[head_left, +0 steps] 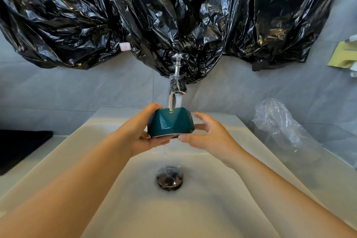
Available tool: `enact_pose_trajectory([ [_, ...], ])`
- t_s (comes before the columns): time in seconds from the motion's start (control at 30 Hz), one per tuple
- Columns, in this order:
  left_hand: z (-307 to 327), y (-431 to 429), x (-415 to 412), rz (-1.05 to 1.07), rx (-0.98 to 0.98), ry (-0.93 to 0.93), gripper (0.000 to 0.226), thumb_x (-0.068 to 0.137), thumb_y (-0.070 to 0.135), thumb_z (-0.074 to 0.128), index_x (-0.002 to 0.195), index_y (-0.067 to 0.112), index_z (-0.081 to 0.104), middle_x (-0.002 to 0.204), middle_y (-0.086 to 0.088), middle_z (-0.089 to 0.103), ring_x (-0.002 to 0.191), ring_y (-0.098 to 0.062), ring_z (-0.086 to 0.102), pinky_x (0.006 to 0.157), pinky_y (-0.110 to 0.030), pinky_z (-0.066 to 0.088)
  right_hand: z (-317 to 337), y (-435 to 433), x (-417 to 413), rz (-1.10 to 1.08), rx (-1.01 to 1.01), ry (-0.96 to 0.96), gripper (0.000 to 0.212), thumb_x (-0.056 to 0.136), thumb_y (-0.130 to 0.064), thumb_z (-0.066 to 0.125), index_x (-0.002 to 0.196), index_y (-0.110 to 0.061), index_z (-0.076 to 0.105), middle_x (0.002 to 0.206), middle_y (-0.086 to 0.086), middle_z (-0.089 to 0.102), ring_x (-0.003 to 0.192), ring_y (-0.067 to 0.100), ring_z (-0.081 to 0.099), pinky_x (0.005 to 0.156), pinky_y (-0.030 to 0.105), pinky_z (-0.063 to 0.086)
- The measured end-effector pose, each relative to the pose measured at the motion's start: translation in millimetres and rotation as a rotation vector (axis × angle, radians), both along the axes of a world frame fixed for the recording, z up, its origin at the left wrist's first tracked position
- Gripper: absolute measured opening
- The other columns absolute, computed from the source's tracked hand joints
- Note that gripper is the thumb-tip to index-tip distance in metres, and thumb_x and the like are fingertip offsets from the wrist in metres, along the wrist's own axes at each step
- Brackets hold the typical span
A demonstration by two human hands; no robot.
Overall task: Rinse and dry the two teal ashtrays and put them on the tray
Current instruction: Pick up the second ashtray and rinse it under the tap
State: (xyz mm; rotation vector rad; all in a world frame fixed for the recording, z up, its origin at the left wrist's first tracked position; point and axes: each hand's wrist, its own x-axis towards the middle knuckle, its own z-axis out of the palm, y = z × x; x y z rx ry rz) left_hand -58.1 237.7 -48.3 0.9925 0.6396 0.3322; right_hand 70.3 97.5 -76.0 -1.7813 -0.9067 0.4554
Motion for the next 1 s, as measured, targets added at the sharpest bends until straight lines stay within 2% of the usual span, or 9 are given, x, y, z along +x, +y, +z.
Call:
enact_pose_trajectory([
  [0.03,1,-2,0,0.021,0.044,-0.013,0.025,0.082,0.029,0.069,0.098,0.011,0.062,0.111,-0.017,0.058,0.103,-0.037,0.064,0.07,-0.041,0.061,1,-1,1,0.039,0.015,0.173,0.095,0.068,-0.027,0.087,0.147,-0.018,0.035,0.129,0.009,0.062,0.106,0.022,0.068,0.094,0.039,0.056],
  [0.13,3,-6,1,0.064,0.201,-0.014,0.022,0.084,0.031,0.068,0.096,0.013,0.062,0.101,-0.013,0.062,0.094,-0.028,0.067,0.063,-0.035,0.059,11,-3,-3,0.212,0.077,0.583,0.043,0.091,0.001,0.056,0.133,0.001,0.05,0.126,0.021,0.064,0.107,0.031,0.068,0.092,0.033,0.056],
  [0.2,2,-5,2,0.081,0.299,-0.023,0.022,0.086,0.027,0.066,0.101,0.012,0.06,0.1,-0.011,0.063,0.09,-0.025,0.066,0.06,-0.034,0.058,12,-3,-5,0.253,0.14,0.733,0.039,0.093,-0.002,0.046,0.132,0.0,0.052,0.128,0.023,0.062,0.114,0.034,0.064,0.093,0.034,0.056],
  [0.33,-1,-7,4,0.073,0.38,-0.072,0.021,0.089,0.021,0.064,0.107,0.013,0.058,0.105,-0.011,0.062,0.095,-0.024,0.063,0.063,-0.036,0.06,12,-2,-4,0.176,0.23,0.864,0.041,0.095,-0.024,0.049,0.13,-0.006,0.054,0.128,0.021,0.062,0.11,0.032,0.066,0.087,0.038,0.059],
  [0.43,-1,-7,5,0.055,0.39,-0.088,0.02,0.091,0.019,0.062,0.11,0.013,0.058,0.106,-0.01,0.061,0.1,-0.026,0.061,0.067,-0.037,0.059,10,0,-5,0.135,0.219,0.825,0.042,0.096,-0.036,0.054,0.128,-0.01,0.055,0.126,0.018,0.063,0.107,0.03,0.068,0.08,0.037,0.06],
  [0.63,-1,-5,7,0.032,0.34,-0.063,0.024,0.093,0.019,0.06,0.116,0.011,0.056,0.111,-0.013,0.063,0.099,-0.029,0.064,0.063,-0.035,0.059,9,1,-4,0.092,0.238,0.698,0.03,0.098,-0.02,0.05,0.126,-0.011,0.056,0.124,0.017,0.063,0.105,0.03,0.068,0.083,0.039,0.059],
  [0.8,-3,-3,6,-0.011,0.267,0.095,0.027,0.093,0.031,0.06,0.104,0.006,0.056,0.102,-0.023,0.067,0.088,-0.036,0.069,0.066,-0.04,0.059,12,-1,-1,0.047,0.208,0.508,0.028,0.098,-0.014,0.048,0.122,-0.006,0.059,0.12,0.016,0.065,0.099,0.025,0.067,0.091,0.04,0.056],
  [0.93,-5,-4,8,0.056,0.297,0.053,0.022,0.095,0.031,0.057,0.096,0.009,0.057,0.095,-0.02,0.068,0.083,-0.033,0.069,0.063,-0.039,0.058,21,-2,-2,0.08,0.139,0.4,0.03,0.098,-0.03,0.053,0.121,-0.012,0.062,0.117,0.007,0.068,0.104,0.021,0.066,0.097,0.04,0.053],
  [1.0,-5,-3,8,0.085,0.33,0.068,0.022,0.095,0.033,0.056,0.094,0.011,0.057,0.092,-0.016,0.069,0.078,-0.029,0.068,0.056,-0.035,0.058,25,-4,1,-0.041,0.088,0.17,0.043,0.094,-0.044,0.056,0.129,-0.019,0.057,0.127,0.0,0.063,0.113,0.016,0.061,0.102,0.039,0.049],
])
